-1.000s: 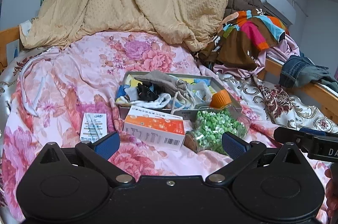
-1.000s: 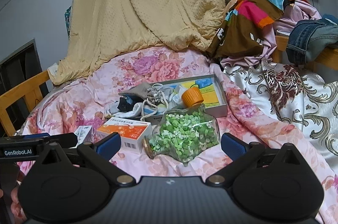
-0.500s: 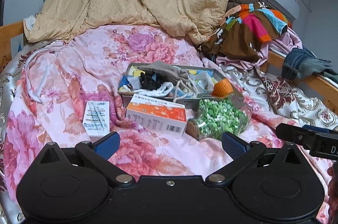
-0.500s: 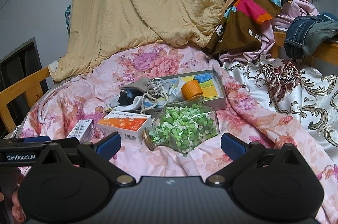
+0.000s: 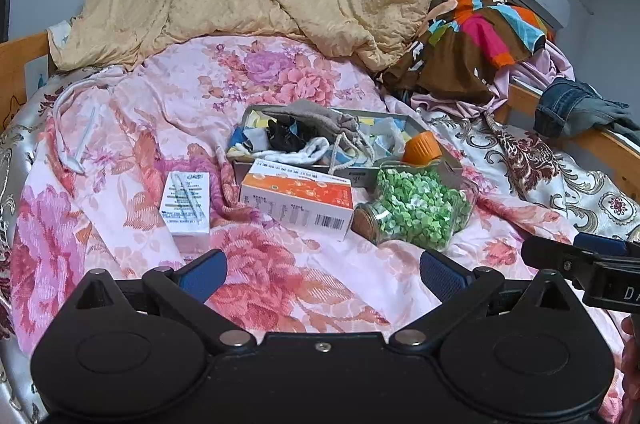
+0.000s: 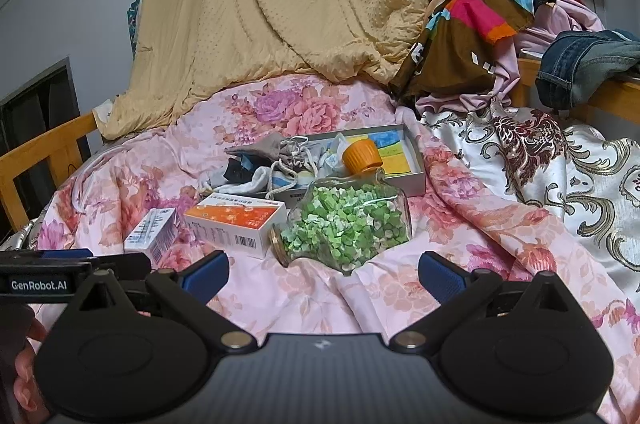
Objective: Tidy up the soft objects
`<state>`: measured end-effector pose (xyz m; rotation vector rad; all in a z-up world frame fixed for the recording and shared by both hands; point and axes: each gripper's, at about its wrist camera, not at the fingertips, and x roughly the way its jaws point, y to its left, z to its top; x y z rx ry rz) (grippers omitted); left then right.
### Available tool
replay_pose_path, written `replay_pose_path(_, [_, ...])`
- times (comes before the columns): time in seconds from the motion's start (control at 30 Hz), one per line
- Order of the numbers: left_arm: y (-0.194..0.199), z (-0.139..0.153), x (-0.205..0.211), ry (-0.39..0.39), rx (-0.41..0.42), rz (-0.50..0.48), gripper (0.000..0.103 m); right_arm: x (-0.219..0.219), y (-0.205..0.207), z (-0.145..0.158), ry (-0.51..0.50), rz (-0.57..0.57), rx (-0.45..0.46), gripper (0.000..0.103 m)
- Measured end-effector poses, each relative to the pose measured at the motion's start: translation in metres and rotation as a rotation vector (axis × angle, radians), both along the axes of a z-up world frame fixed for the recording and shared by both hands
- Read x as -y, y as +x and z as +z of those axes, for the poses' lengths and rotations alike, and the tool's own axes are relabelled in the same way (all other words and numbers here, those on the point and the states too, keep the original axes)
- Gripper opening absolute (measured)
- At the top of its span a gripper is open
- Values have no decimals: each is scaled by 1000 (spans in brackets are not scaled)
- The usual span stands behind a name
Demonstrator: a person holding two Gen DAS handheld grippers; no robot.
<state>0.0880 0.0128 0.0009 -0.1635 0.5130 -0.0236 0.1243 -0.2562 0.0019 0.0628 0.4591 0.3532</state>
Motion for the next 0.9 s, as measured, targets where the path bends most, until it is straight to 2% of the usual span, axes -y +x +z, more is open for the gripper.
replay_pose_path(0.33, [-6,-3,1,-10,-15,2,102,1,-7,-5,0,-10,-22,103])
replay_pose_path(0.9, [-12,-9,5,19,-44,34,102,3,-9,-12,-9,-9,-45,103])
